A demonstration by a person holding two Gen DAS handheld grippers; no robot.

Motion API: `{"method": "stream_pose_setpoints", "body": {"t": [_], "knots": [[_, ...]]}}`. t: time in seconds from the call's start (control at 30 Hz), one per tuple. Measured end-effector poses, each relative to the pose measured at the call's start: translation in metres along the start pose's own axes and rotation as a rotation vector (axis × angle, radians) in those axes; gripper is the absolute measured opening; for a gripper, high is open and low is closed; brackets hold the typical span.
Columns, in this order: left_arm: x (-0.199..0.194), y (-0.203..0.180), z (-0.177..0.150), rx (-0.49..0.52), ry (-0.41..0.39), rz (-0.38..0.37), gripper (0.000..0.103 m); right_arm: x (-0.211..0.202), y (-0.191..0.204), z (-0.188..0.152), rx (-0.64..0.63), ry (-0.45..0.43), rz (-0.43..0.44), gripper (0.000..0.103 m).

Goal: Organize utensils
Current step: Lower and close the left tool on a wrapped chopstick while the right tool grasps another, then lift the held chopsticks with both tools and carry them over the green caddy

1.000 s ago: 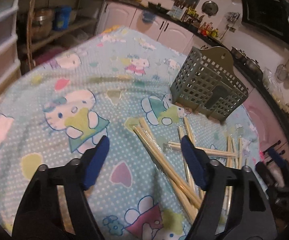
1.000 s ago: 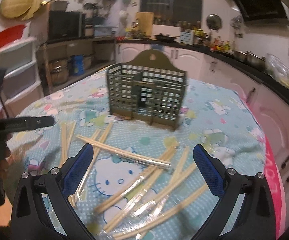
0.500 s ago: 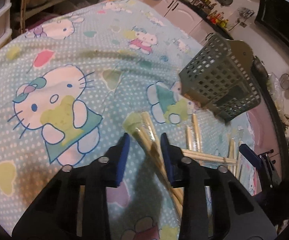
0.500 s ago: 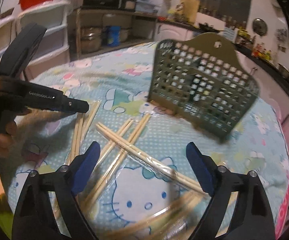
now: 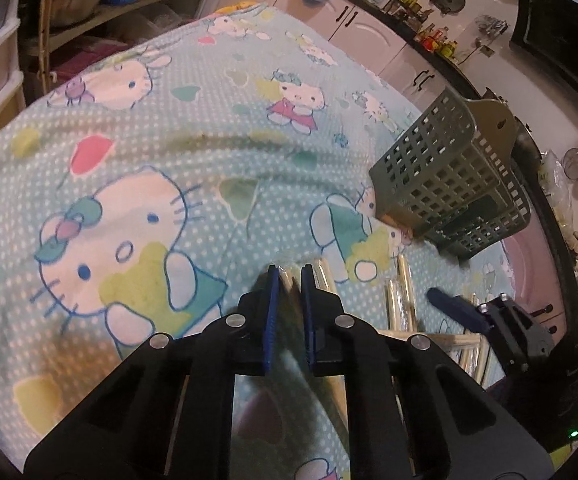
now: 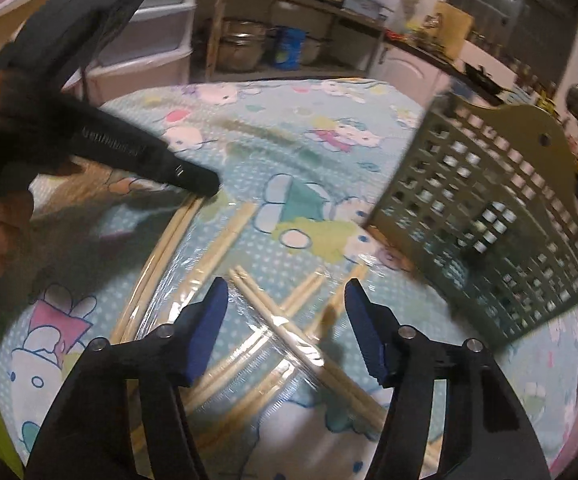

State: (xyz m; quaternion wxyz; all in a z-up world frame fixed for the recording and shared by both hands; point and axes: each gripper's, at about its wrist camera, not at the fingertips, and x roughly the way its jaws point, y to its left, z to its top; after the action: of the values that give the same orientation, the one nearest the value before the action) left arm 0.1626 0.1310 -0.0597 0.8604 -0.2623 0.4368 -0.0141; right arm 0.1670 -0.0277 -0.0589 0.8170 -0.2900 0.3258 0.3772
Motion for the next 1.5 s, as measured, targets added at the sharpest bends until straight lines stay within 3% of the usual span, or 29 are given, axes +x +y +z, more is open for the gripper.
{"method": "stream_pose_setpoints", "body": {"t": [0.23, 0.33, 0.53, 0.83, 1.13, 1.5], "knots": [[-0.006, -0.004, 0.013, 0.029, -0.022, -0.006, 0.004, 0.014, 0.001, 0.009, -0.031, 0.010, 0.032, 0.013], [-0.009, -0.007, 0.018, 0.041, -0.032, -0.013, 0.004, 0.010, -0.008, 0.013, 0.006, -0.009, 0.065, 0.006], [-0.020, -0.020, 0.028, 0.073, -0.062, -0.034, 0.003, -0.021, -0.036, 0.018, 0.117, -0.084, 0.103, 0.005], [-0.045, -0.063, 0.044, 0.165, -0.129, -0.083, 0.002, -0.091, -0.095, 0.017, 0.345, -0.269, 0.111, 0.005], [-0.073, -0.112, 0.062, 0.266, -0.207, -0.133, 0.001, -0.156, -0.137, 0.017, 0.450, -0.445, 0.029, 0.005], [-0.110, -0.169, 0.097, 0.356, -0.328, -0.196, 0.001, -0.189, -0.184, 0.021, 0.583, -0.611, -0.124, 0.005]]}}
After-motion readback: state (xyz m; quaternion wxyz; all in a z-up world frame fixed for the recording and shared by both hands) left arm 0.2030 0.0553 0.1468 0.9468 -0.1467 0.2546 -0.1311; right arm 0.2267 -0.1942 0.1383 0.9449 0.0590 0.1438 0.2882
